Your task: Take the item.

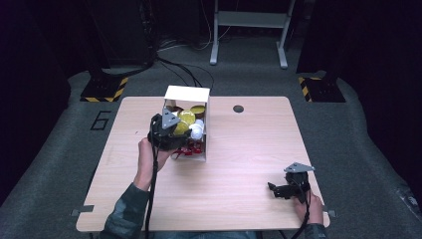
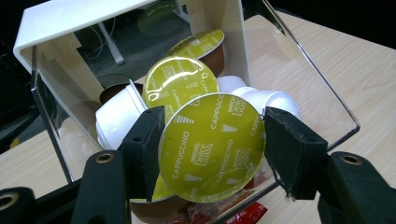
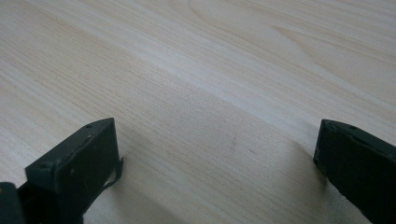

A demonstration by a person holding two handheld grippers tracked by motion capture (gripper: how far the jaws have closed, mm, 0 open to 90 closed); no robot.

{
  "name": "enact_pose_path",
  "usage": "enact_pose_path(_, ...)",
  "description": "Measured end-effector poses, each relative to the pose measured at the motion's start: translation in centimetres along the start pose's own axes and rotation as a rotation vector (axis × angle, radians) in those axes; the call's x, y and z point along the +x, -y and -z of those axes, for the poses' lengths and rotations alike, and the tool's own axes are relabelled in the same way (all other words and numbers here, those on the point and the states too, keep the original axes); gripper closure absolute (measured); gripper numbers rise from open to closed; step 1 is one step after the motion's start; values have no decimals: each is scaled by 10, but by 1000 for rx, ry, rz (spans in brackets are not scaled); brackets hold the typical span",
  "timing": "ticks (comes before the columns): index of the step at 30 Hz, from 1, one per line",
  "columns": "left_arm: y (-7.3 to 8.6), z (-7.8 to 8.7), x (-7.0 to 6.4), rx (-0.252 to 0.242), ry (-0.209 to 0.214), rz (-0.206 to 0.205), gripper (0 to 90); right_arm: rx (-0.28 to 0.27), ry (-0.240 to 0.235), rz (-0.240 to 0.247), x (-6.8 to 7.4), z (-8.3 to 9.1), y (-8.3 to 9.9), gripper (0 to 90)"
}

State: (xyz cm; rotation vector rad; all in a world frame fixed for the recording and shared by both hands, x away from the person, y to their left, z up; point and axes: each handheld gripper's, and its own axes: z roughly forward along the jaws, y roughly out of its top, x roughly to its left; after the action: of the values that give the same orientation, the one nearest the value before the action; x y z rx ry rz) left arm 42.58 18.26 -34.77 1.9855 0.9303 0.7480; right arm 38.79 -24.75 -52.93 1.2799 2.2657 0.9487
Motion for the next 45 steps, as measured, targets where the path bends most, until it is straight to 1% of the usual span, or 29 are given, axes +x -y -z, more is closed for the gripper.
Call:
enact_pose_path(3,-1,1,0,-7,-2,-1,406,0,3,3,0,0,0,0)
enact_pose_path(4,-1,3,1,-2,1,-3,406,1,3,2,0,0,0,0)
enact_pose_path(5,-1,3,1,-10,-3,-2,406,0,0,0,0,0,0,0)
enact_pose_path(6,-2,4,2,-5,-2,-7,406,0,0,1,0,0,0,0)
enact_pose_path(8,-3,6,2,-15,-9,-7,406,0,3,3,0,0,0,0)
enact_pose_path(9,-3,7,2,-11,-4,-9,407,1,2,3,0,0,0,0)
enact_pose_path(12,-3,8,3,-27,-8,-2,406,0,0,1,0,0,0,0)
enact_pose_path(15,-3,10,3,-26,-5,-3,407,0,0,1,0,0,0,0)
enact_pose_path(17,-4,12,3,-35,-11,-5,407,0,0,0,0,0,0,0)
enact_pose_path(18,-5,16,3,-41,-17,-15,406,0,0,1,0,0,0,0)
enact_pose_path(19,-6,17,3,-47,-19,-12,406,0,0,1,0,0,0,0)
enact_pose_path(21,-7,19,3,-47,-18,-17,407,0,0,0,0,0,0,0)
enact_pose_path(23,-8,23,3,-63,-24,-18,407,1,3,2,0,0,0,0)
enact_pose_path(25,-9,26,3,-61,-24,-19,407,0,0,1,0,0,0,0)
enact_pose_path(26,-9,27,3,-70,-29,-23,407,0,0,0,0,0,0,0)
enact_pose_path(28,-9,28,3,-66,-26,-18,407,0,3,3,0,0,0,0)
enact_pose_path(29,-9,31,4,-73,-32,-26,407,0,0,1,0,0,0,0)
enact_pose_path(30,-9,32,3,-76,-32,-16,407,0,0,1,0,0,0,0)
enact_pose_path(31,-9,33,4,-77,-36,-27,407,0,0,0,0,0,0,0)
enact_pose_path(32,-9,34,5,-76,-31,-24,407,0,0,0,0,0,0,0)
enact_pose_path(35,-9,39,6,-86,-37,-20,407,0,0,0,0,0,0,0)
enact_pose_path(36,-9,40,7,-88,-42,-28,407,1,3,4,0,0,0,0)
enact_pose_path(39,-8,46,8,-98,-47,-21,407,0,0,1,0,0,0,0)
enact_pose_path(40,-8,47,8,-105,-52,-26,407,1,3,3,0,0,0,0)
enact_pose_path(41,-8,49,9,-104,-52,-22,407,0,0,1,0,0,0,0)
enact_pose_path(44,-8,54,11,-102,-55,-30,407,0,0,1,0,0,0,0)
enact_pose_path(45,-8,55,12,-115,-58,-26,407,0,0,1,0,0,0,0)
